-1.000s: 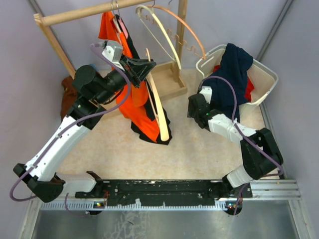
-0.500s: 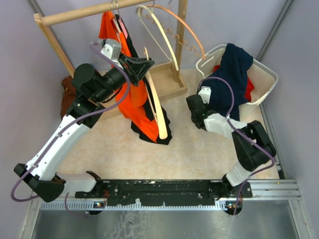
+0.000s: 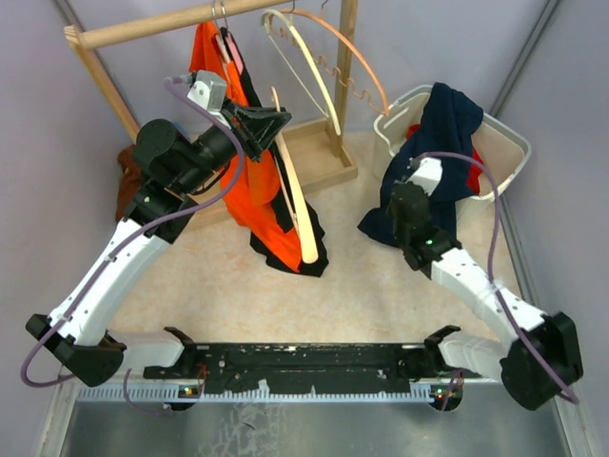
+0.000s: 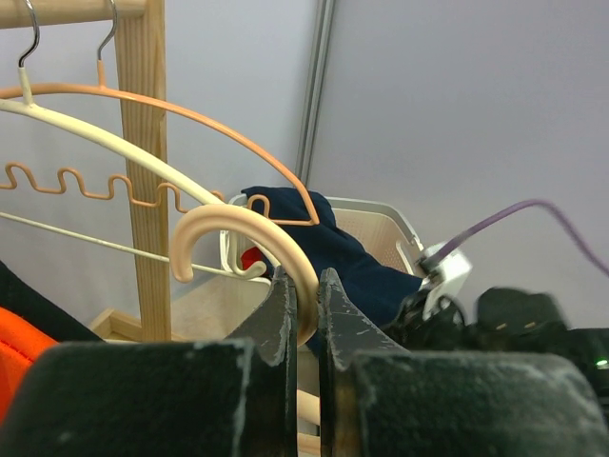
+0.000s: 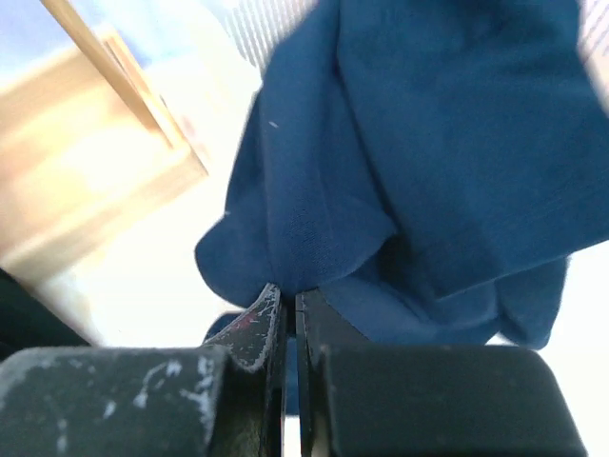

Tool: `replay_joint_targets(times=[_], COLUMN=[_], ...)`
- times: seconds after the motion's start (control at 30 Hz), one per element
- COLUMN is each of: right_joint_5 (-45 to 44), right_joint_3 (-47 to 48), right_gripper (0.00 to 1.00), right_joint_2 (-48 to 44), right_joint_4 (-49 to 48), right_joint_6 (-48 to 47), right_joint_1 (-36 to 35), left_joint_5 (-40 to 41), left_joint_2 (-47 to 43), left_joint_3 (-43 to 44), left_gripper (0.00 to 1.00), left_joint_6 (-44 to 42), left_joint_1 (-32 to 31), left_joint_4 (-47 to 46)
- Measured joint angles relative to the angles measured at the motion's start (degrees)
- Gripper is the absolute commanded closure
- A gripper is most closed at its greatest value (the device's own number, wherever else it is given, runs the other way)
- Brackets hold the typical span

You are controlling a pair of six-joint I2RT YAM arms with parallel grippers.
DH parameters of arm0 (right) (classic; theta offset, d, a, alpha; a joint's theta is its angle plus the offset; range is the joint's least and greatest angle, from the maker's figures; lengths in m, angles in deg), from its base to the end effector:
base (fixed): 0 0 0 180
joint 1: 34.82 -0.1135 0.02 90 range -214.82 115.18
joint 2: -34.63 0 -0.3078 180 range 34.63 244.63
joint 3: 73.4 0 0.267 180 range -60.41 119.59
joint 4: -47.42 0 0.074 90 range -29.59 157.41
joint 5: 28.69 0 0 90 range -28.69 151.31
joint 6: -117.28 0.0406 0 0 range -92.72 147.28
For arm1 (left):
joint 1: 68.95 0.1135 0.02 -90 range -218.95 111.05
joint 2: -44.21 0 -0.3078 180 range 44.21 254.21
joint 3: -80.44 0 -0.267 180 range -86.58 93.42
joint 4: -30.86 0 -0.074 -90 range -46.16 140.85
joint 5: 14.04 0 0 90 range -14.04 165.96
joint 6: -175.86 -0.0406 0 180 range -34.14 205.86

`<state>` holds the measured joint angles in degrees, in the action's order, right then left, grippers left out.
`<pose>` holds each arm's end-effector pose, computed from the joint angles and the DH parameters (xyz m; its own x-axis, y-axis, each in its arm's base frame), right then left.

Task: Remove the t-shirt from the hanger
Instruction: Place the T-shirt in the bin.

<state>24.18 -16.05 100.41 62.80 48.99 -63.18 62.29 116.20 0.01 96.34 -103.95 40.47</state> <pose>0.2362 0.0996 0.3121 -0.2904 0.1784 -0.9401 0.2311 0.9665 0.1120 0.2152 -0.1624 0.5648 0.1136 -0.2953 -0.9486 0.7751 0.6237 -0.1013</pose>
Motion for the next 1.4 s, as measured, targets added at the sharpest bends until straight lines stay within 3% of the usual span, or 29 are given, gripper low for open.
replay_joint_targets(times=[0.1, 0.27, 0.43, 0.67, 1.07, 1.17, 1.27, 1.4], right_joint_5=[-1.2, -2.4, 0.98, 10.27, 22.05, 23.74, 24.9, 25.88], right_joint_3=[4.24, 15.15, 27.36, 46.1, 94.64, 96.32, 92.04, 78.05], right_gripper=[1.0, 1.0, 1.0, 1.0, 1.0, 1.0, 0.98, 0.74], right_joint_2=[-5.53, -6.67, -3.15, 10.99, 46.03, 49.03, 48.87, 45.7], right_joint_4=[1.53, 1.7, -0.22, -1.55, 7.19, 9.68, 10.84, 10.93], right_joint_6=[-3.91, -11.78, -16.33, -16.09, -13.07, -12.35, -11.58, -11.02], right_joint_1=[0.0, 0.9, 9.18, 23.19, 30.95, 31.95, 32.83, 33.42], left_joint_5=[-0.11, -0.74, -1.33, -2.03, -2.71, -3.04, -3.32, -3.65], left_joint_2=[0.0, 0.0, 0.0, 0.0, 1.25, 1.66, 2.08, 3.32], left_joint_3=[0.0, 0.0, 0.0, 0.0, 0.72, 0.94, 1.18, 2.89], left_gripper=[1.0, 1.0, 1.0, 1.0, 1.0, 1.0, 1.0, 1.0], left_joint_6=[0.09, 0.42, 1.31, 2.51, 3.37, 3.65, 3.87, 4.13], left_joint_1=[0.02, 0.02, 0.02, 0.13, 0.13, 0.13, 0.13, 0.13], left_joint_4=[0.02, 0.04, 0.02, -0.02, -0.59, -0.68, -0.74, -0.83])
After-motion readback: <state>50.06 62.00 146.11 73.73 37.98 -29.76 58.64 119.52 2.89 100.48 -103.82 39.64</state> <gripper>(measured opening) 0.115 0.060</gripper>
